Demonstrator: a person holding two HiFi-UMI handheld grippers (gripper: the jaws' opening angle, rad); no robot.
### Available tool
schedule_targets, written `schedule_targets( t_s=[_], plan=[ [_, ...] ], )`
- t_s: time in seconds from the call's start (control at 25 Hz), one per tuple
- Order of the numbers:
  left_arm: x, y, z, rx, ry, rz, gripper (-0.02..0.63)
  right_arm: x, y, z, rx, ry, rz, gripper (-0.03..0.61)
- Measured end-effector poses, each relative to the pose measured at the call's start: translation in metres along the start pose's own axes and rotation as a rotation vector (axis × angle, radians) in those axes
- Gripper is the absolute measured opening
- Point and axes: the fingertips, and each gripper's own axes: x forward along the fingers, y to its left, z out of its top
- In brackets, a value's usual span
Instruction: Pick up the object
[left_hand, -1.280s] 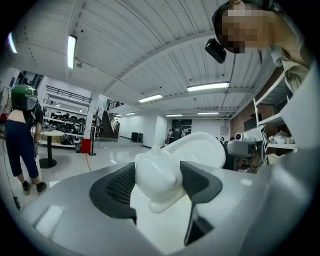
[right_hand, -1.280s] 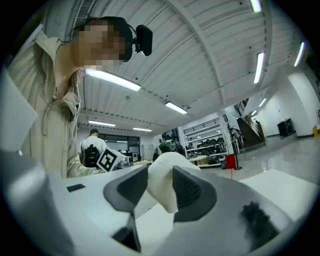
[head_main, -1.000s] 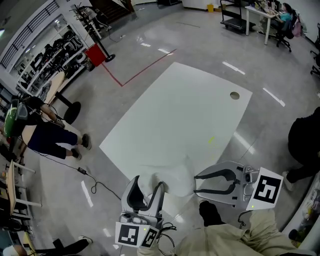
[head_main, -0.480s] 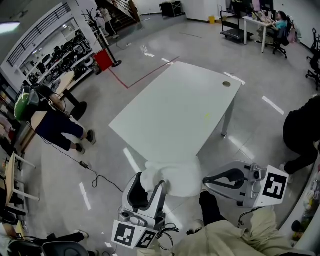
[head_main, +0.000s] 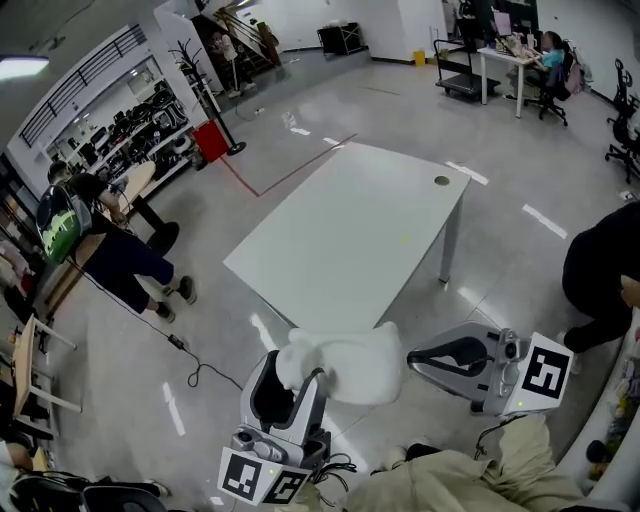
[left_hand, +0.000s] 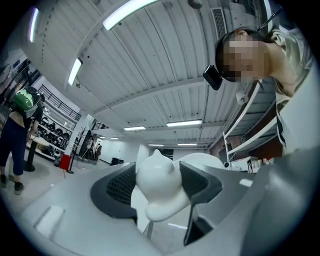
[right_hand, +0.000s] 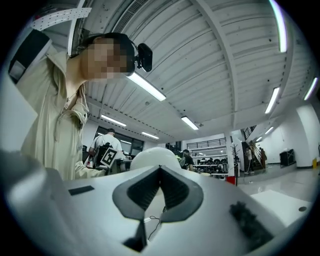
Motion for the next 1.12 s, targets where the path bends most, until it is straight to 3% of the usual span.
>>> schedule_targets(
  t_s=[0.4,1.12],
  plan=[
    [0.020,-0.012,-0.001,-0.013,0.006,-0.023,0.281,-0.011,-0.015,-0.004,-0.019,0.094,0.017,0.002],
    [0.007,-0.028,0.006,0.044,0.020,-0.037,0.282,-0.018,0.004,0.001,-0.037,0.111,0.013,0.000]
  ],
)
